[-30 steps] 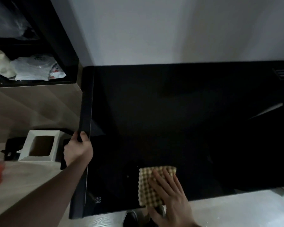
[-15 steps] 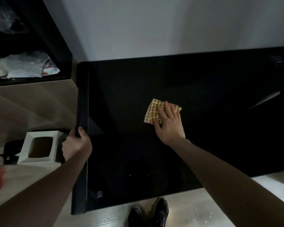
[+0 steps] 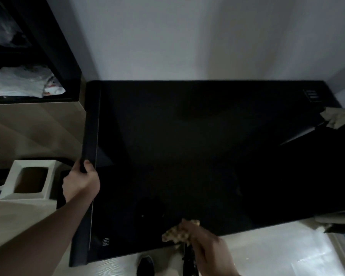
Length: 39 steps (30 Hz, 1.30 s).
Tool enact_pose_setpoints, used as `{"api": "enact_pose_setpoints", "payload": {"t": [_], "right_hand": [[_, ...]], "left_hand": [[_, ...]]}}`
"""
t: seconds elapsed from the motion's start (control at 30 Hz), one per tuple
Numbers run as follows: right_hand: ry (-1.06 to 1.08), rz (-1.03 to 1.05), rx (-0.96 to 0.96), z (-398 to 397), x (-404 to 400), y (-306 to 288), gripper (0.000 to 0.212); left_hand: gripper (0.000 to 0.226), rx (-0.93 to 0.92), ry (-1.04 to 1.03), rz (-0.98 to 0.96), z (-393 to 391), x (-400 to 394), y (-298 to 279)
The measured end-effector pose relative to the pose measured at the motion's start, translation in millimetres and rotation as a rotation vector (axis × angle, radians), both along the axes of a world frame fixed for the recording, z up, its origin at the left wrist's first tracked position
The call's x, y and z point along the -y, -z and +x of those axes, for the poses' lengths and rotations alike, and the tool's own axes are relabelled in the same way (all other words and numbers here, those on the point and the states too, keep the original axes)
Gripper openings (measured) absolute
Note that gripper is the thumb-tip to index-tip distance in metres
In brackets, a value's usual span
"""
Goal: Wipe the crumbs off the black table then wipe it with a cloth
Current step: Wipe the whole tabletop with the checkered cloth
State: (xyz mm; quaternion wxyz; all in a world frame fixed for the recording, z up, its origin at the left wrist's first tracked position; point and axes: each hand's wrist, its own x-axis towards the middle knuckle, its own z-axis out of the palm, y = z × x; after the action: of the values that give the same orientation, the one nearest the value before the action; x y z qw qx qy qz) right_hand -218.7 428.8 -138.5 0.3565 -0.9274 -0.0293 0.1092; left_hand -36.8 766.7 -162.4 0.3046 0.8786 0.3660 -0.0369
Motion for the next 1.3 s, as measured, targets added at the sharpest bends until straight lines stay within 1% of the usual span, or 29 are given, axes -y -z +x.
{"api": "enact_pose_setpoints", "payload": {"t": [0.03,0.1,0.17,0.2,0.33,0.43,0.47,0.57,0.7,0.77,0.83,0.97,1.03,1.07,1.13,1.2,1.3], "right_hand": [[0.080,0.048,-0.024,17,4,-5,0.053],[0.228,0.112,-0.021,66,11,-17,0.046],[0.315,0.132,0.053,129,20,-27,0.037],[0.330,0.138,0.091,162,25,-30,0.036],[0.294,0.047,0.175,286,44,-22,0.041],[0.225,-0.046,0.185,365,52,-8,0.044],[0.205,-0.080,0.183,387,52,-3,0.044],[0.158,-0.156,0.174,442,52,12,0.045],[0.063,-0.244,0.180,489,57,35,0.046],[0.005,-0.333,0.176,498,59,45,0.048],[0.001,-0.390,0.166,498,63,53,0.050],[0.053,-0.400,0.189,489,71,64,0.053],[0.081,-0.387,0.187,479,75,64,0.052],[0.095,-0.375,0.186,469,77,63,0.052],[0.081,-0.360,0.195,438,79,60,0.052],[0.028,-0.373,0.219,394,80,57,0.053],[-0.056,-0.400,0.238,320,82,57,0.057]], "left_hand": [[0.047,-0.005,0.001,-0.003,0,0,0],[0.048,-0.018,0.001,-0.010,1,-1,0],[0.051,-0.029,-0.008,-0.006,2,-1,0],[0.052,-0.024,-0.015,0.002,2,0,0],[0.049,-0.022,-0.013,0.014,3,-1,6],[0.060,-0.033,-0.027,0.031,5,-3,12],[0.058,-0.036,-0.033,0.038,6,-2,12],[0.048,-0.003,-0.037,0.055,7,-1,12],[0.045,0.021,-0.023,0.072,7,0,16],[0.045,0.044,-0.019,0.076,7,-1,18],[0.047,0.041,-0.014,0.085,7,-1,20],[0.044,0.037,-0.025,0.087,7,0,18],[0.050,0.049,-0.020,0.095,6,0,18],[0.054,0.058,-0.019,0.097,6,1,18],[0.049,0.047,-0.017,0.096,5,0,20],[0.044,0.023,-0.002,0.121,3,-2,22],[0.047,0.001,0.030,0.164,1,-6,27]]}}
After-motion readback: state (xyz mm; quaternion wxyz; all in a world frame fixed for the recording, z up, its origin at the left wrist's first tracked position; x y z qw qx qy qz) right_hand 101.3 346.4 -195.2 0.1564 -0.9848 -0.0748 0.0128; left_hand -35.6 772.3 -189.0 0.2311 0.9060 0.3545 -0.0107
